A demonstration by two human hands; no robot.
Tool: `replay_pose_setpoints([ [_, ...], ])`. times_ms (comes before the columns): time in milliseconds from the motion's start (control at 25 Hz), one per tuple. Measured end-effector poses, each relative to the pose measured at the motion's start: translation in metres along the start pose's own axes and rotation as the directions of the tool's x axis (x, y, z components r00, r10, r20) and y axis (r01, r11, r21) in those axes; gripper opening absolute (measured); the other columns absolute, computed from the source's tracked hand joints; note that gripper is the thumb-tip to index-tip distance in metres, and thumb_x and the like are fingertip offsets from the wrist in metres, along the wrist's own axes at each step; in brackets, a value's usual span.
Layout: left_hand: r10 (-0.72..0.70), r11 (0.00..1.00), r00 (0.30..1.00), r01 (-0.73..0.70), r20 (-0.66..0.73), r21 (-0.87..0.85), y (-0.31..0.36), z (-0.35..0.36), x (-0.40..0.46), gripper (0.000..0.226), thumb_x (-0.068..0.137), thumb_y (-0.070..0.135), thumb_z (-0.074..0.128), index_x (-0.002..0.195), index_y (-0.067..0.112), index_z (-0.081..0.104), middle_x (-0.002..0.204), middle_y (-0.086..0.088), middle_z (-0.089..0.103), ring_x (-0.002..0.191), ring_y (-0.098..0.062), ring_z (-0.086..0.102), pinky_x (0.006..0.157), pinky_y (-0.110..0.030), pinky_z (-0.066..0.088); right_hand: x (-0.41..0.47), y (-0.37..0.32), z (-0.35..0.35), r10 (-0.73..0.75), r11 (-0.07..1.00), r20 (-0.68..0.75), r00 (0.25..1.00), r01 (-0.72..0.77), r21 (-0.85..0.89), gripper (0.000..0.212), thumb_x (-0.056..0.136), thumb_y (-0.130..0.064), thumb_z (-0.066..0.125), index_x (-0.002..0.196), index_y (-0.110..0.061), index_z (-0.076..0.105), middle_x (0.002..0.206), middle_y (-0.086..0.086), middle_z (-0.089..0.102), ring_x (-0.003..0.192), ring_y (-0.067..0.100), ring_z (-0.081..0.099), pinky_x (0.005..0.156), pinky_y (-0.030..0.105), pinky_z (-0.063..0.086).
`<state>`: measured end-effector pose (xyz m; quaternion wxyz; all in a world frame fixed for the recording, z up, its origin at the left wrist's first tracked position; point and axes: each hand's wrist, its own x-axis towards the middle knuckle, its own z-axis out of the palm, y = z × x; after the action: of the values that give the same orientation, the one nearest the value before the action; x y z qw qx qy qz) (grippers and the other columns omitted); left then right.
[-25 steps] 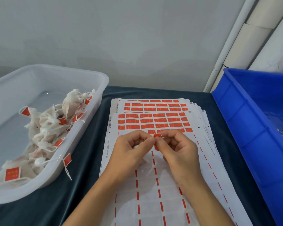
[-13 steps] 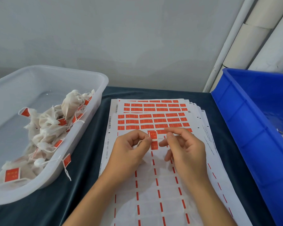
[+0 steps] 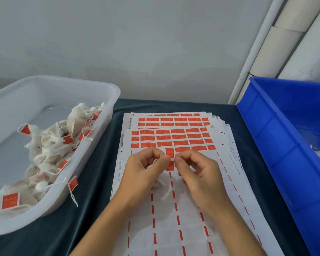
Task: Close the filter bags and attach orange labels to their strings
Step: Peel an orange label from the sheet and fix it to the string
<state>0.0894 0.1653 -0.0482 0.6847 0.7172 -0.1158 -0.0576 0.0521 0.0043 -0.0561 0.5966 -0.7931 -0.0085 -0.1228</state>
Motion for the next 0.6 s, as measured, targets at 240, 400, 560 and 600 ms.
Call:
replay_pose_setpoints([
  [240, 0.017, 1.0, 0.999, -0.016, -0.041, 0.018, -0.0033, 0.0011, 0.0006, 0.012, 0.097, 0.024, 0.071, 0.086, 0.023, 0.073, 0.092, 0.008, 0.078, 0.095, -0.011, 0.075, 0.076, -0.014, 0.056, 0.0003, -0.0013, -0.0006, 0.016, 1.0, -0.022, 1.0, -0.016, -0.021, 0.022, 0.093, -0.054, 0.059, 0.098, -0.037, 0.071, 0.092, -0.019, 0.073, 0.089, 0.007, 0.069, 0.067, 0.016, 0.054],
  [400, 0.033, 0.998, 0.999, -0.032, -0.035, 0.045, -0.0037, 0.0009, 0.0008, 0.01, 0.097, 0.024, 0.072, 0.087, 0.023, 0.072, 0.094, 0.01, 0.078, 0.098, -0.009, 0.074, 0.079, -0.012, 0.055, 0.0004, -0.0008, 0.0002, 0.048, 0.998, -0.017, 0.999, -0.049, -0.04, 0.024, 0.094, -0.055, 0.056, 0.097, -0.036, 0.07, 0.087, -0.019, 0.071, 0.084, 0.004, 0.068, 0.063, 0.012, 0.051],
  [560, 0.037, 0.997, 0.999, -0.034, -0.037, 0.063, -0.0035, 0.0011, -0.0001, 0.014, 0.097, 0.024, 0.072, 0.084, 0.029, 0.072, 0.091, 0.01, 0.077, 0.098, -0.007, 0.073, 0.079, -0.01, 0.054, 0.0007, -0.0005, 0.0004, 0.062, 0.997, -0.008, 0.998, -0.062, -0.049, 0.024, 0.096, -0.055, 0.054, 0.095, -0.036, 0.069, 0.085, -0.019, 0.07, 0.082, 0.004, 0.067, 0.062, 0.011, 0.05],
  [600, 0.039, 0.997, 0.999, -0.036, -0.033, 0.067, -0.0036, 0.0009, 0.0001, 0.015, 0.097, 0.024, 0.072, 0.083, 0.03, 0.072, 0.091, 0.01, 0.077, 0.098, -0.008, 0.073, 0.08, -0.009, 0.053, 0.0006, -0.0007, 0.0003, 0.062, 0.997, -0.008, 0.998, -0.062, -0.048, 0.025, 0.095, -0.056, 0.054, 0.094, -0.036, 0.069, 0.084, -0.019, 0.07, 0.081, 0.003, 0.067, 0.061, 0.011, 0.05],
])
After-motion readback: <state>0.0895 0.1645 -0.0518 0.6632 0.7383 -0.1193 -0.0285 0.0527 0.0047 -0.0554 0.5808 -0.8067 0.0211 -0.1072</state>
